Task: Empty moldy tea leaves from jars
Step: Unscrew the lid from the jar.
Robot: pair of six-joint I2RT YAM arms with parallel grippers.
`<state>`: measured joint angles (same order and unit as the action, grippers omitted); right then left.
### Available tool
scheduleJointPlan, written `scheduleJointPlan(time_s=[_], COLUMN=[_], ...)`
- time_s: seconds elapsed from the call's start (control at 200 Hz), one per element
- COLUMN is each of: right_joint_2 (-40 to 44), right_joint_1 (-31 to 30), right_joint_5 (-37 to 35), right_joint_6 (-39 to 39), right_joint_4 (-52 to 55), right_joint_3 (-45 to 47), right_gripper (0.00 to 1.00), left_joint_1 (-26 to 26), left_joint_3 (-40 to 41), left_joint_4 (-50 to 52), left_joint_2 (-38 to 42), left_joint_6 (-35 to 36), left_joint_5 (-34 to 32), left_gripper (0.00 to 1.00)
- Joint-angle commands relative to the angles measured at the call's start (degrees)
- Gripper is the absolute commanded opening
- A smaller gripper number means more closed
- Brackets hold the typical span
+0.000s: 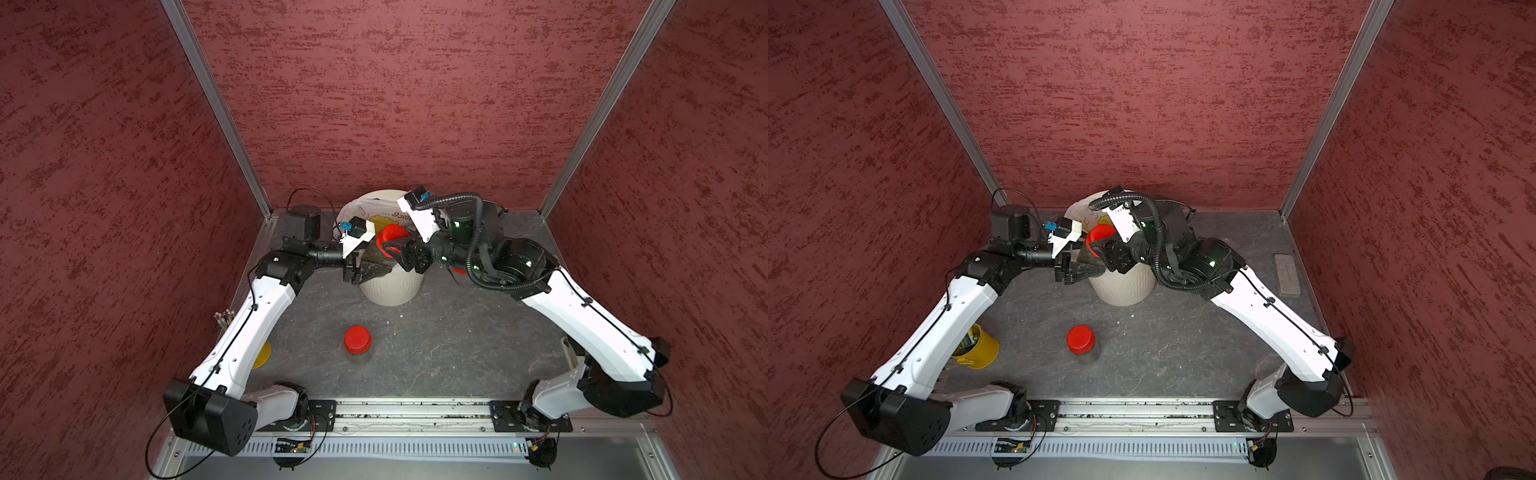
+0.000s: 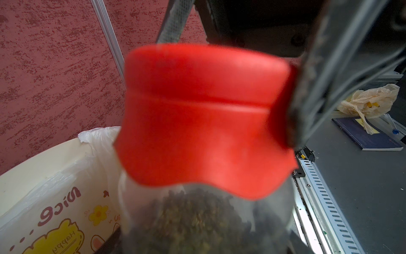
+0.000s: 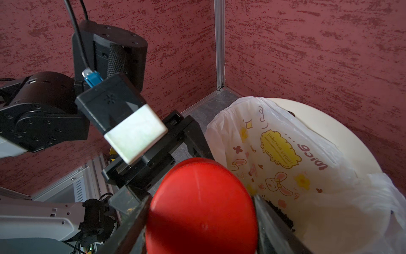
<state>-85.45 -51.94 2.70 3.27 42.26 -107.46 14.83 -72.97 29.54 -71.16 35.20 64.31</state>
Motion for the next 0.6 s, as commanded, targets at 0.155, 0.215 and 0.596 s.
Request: scheduleJointPlan(time_s=[0.155,0.215,0.596], right_joint_2=[1.86,4.31,4.15], right_joint_1=[1.56,1.67,7.01], right_joint_5=[4.69,7.62,20.23], right_joint_6=[-10.95,-15.16,-27.99], right_joint_4=[-0.51,-1.83,0.72], right_joint_3=[0.29,2.1,0.8], right_gripper=[0.46,0.46,0.38], left_joint_1=[0.02,0.03,0.04], left_joint_3=[-1.3,-1.3,-1.65], left_joint_4=[-0.62,-0.54,-0.04], left_joint_2=[0.85,0.93,0.58], left_joint_6=[-0.51,-0.48,-0.46], left_joint_5=[1.51,1.52,1.55], left_gripper=[0.71,0.71,0.71])
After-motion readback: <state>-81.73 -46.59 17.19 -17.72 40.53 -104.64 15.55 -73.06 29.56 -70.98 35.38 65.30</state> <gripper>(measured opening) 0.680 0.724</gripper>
